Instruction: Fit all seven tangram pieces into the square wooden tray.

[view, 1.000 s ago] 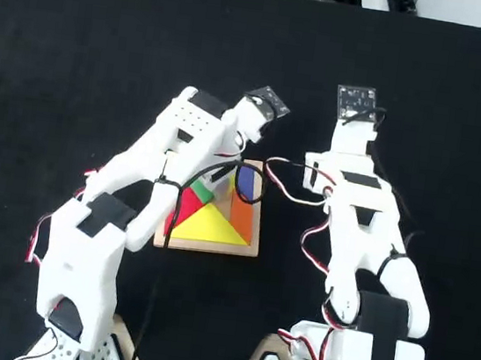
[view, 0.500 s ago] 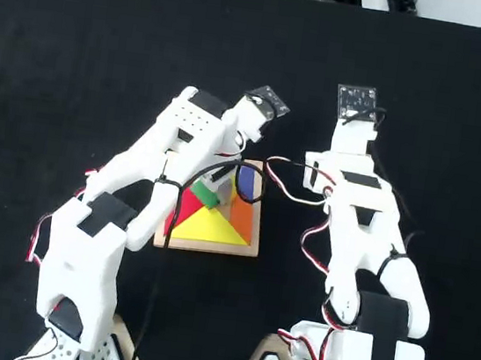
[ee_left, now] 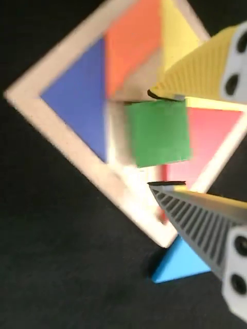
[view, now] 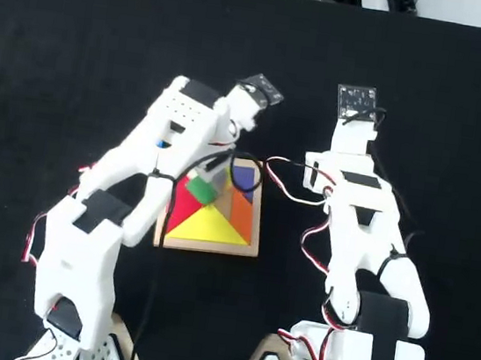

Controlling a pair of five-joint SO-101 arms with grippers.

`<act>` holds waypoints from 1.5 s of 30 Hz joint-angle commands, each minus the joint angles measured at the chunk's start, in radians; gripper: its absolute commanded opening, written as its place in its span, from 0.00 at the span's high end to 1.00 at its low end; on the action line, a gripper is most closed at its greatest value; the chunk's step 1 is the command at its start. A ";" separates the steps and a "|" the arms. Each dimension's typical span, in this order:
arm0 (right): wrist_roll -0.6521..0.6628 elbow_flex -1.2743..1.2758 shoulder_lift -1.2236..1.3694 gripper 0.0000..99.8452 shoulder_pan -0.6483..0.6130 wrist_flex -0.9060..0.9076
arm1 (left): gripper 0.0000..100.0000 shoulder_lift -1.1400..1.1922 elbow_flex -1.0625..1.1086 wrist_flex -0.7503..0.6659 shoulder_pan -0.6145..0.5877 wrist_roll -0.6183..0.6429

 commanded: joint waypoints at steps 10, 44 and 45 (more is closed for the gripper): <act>0.008 -0.038 -0.004 0.99 0.009 -0.020 | 0.73 -0.038 -0.002 -0.028 -0.048 -0.078; 0.008 -0.038 -0.002 0.99 0.009 -0.020 | 0.73 0.006 0.018 -0.164 -0.102 -0.081; 0.008 -0.038 -0.002 0.99 0.009 -0.020 | 0.73 0.002 0.002 -0.158 -0.119 -0.083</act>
